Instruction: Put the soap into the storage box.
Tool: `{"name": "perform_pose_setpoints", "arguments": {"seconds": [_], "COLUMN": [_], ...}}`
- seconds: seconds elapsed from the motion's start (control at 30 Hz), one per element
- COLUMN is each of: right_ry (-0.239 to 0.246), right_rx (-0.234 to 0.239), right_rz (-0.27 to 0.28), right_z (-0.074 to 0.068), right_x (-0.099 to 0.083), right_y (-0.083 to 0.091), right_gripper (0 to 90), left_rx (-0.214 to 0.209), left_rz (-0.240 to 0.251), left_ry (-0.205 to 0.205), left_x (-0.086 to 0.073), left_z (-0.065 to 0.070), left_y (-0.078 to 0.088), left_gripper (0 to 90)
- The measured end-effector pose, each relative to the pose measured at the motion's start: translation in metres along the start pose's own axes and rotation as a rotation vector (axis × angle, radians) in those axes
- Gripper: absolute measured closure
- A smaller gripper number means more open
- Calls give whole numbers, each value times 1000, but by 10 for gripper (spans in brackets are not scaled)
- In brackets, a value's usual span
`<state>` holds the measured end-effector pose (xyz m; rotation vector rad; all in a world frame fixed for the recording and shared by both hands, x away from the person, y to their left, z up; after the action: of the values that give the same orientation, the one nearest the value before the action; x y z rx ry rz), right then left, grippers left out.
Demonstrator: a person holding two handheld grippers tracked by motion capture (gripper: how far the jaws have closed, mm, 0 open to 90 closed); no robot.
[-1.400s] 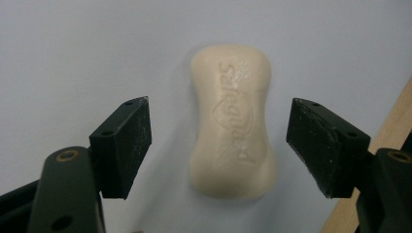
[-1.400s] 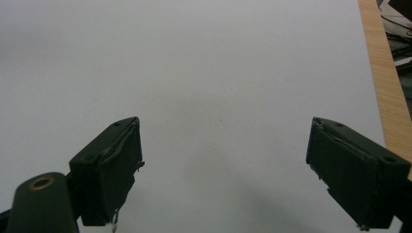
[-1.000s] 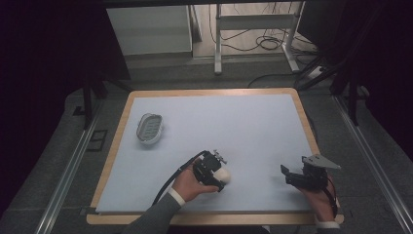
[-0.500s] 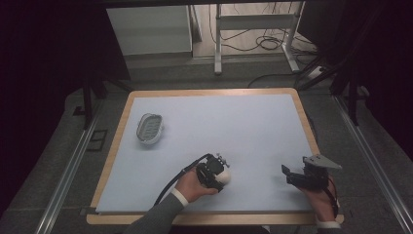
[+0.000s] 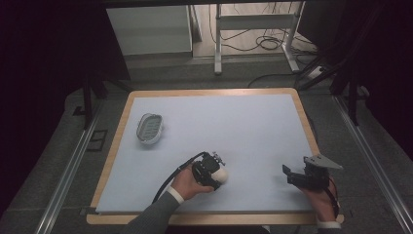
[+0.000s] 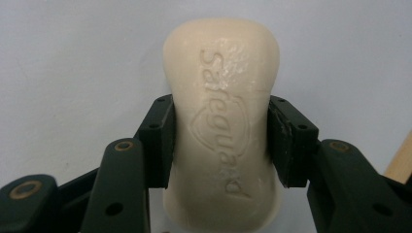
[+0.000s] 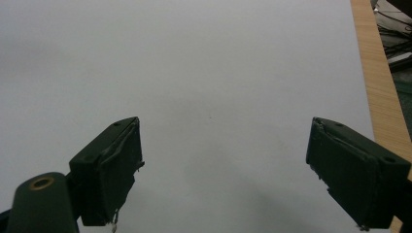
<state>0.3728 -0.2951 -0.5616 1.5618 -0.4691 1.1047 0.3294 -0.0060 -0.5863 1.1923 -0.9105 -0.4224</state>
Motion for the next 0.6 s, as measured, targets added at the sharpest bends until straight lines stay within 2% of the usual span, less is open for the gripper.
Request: {"name": "perform_pose_setpoints", "arguments": {"seconds": [0.27,0.37,0.6], "right_ry": [-1,-3,-3], "right_rx": [0,1,2], "right_rz": [-1,1,-1], "right_z": [0,0,1], "right_x": [-1,0,-1], "right_y": [0,0,-1], "right_gripper": [129,129,129], "left_rx": [-11,-18,-16], "left_rz": [25,19,58], "left_ry": [27,26,69], "left_x": [-1,-2,-1], "left_z": [-14,-18,-34], "left_y": [14,18,32], "left_gripper": [496,495,496]}}
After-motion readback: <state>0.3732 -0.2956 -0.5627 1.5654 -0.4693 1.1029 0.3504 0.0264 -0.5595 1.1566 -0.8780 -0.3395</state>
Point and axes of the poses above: each handheld gripper's, and its own axes: y roughly backward along the jaws, x roughly out of its top, z roughly to its right, the point moved 9 cm from there along -y, roughly forward along the jaws
